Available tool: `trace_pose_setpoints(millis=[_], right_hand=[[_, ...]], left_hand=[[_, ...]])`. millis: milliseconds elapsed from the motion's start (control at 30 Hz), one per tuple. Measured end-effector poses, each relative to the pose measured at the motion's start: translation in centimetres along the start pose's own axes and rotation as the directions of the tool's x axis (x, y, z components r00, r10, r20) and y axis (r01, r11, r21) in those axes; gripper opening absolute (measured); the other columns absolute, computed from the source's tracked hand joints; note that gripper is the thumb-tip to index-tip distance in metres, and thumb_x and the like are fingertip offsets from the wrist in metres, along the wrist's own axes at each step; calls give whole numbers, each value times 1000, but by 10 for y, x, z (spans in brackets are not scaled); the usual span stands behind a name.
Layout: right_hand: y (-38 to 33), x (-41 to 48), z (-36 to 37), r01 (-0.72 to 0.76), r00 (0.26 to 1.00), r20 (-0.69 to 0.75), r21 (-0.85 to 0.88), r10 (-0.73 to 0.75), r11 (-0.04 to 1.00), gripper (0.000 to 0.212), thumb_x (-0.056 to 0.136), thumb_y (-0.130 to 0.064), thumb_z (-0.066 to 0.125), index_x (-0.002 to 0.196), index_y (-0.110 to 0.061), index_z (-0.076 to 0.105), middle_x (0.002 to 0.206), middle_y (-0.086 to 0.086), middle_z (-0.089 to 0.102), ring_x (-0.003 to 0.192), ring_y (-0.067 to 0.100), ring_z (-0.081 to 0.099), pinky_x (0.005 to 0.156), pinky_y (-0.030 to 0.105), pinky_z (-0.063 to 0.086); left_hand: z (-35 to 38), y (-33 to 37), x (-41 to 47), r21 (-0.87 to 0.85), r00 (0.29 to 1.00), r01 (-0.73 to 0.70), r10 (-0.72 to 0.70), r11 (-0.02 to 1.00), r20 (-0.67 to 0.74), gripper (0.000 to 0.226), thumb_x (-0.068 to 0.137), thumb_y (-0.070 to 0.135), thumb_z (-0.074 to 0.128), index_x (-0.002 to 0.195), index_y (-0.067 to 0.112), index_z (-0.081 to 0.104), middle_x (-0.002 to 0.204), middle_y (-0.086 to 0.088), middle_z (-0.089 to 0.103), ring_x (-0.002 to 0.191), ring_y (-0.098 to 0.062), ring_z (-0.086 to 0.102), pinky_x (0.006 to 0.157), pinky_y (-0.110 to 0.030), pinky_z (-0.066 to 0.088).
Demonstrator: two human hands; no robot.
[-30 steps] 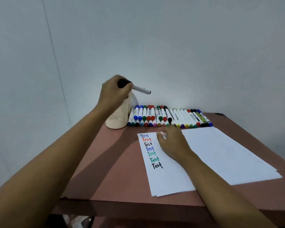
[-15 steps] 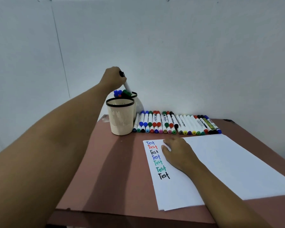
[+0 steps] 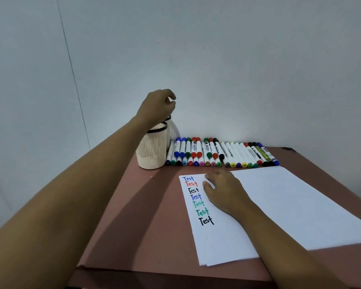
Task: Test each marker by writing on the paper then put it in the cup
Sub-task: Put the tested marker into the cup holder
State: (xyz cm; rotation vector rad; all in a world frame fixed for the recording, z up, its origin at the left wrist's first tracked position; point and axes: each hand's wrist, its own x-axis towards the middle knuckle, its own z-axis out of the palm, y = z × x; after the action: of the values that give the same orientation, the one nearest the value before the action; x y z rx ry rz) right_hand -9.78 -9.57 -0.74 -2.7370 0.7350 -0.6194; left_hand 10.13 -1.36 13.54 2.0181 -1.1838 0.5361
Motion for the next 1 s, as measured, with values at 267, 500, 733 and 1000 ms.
trace_pose_setpoints(millis=[267,500,733,1000], right_hand=[[-3,-2,-2,0,1000,-9,-16,0,1000,37,97,-29,44,125,-10,60,130,6,54,119,21,48,98,30,39],[-7,-3,0,4,999,40,-86,0,996,42,100,-30,37,134,-10,49,138,8,45,126,22,41,103,32,35],[-8,9,-20,0,988,152,-67,10,998,32,98,-31,41,115,-11,59,119,8,57,106,22,53,89,36,47],[29,75,-26,-340,936,-88,26,341,940,31,96,-22,40,71,-6,51,91,13,56,97,33,54,70,31,39]], left_hand=[[26,14,-96,-71,990,-91,98,993,97,23,94,18,48,109,9,64,98,-4,62,80,-11,53,66,-15,39],[58,-2,-142,33,875,0,-16,999,484,38,97,30,42,130,14,51,136,-5,45,123,-15,42,104,-26,31],[60,-4,-143,98,839,14,-65,995,540,44,99,35,36,137,15,45,148,-2,36,134,-15,34,110,-31,26],[63,-7,-143,89,841,12,-58,996,537,43,99,35,37,136,15,46,145,-2,40,133,-15,35,112,-35,26]])
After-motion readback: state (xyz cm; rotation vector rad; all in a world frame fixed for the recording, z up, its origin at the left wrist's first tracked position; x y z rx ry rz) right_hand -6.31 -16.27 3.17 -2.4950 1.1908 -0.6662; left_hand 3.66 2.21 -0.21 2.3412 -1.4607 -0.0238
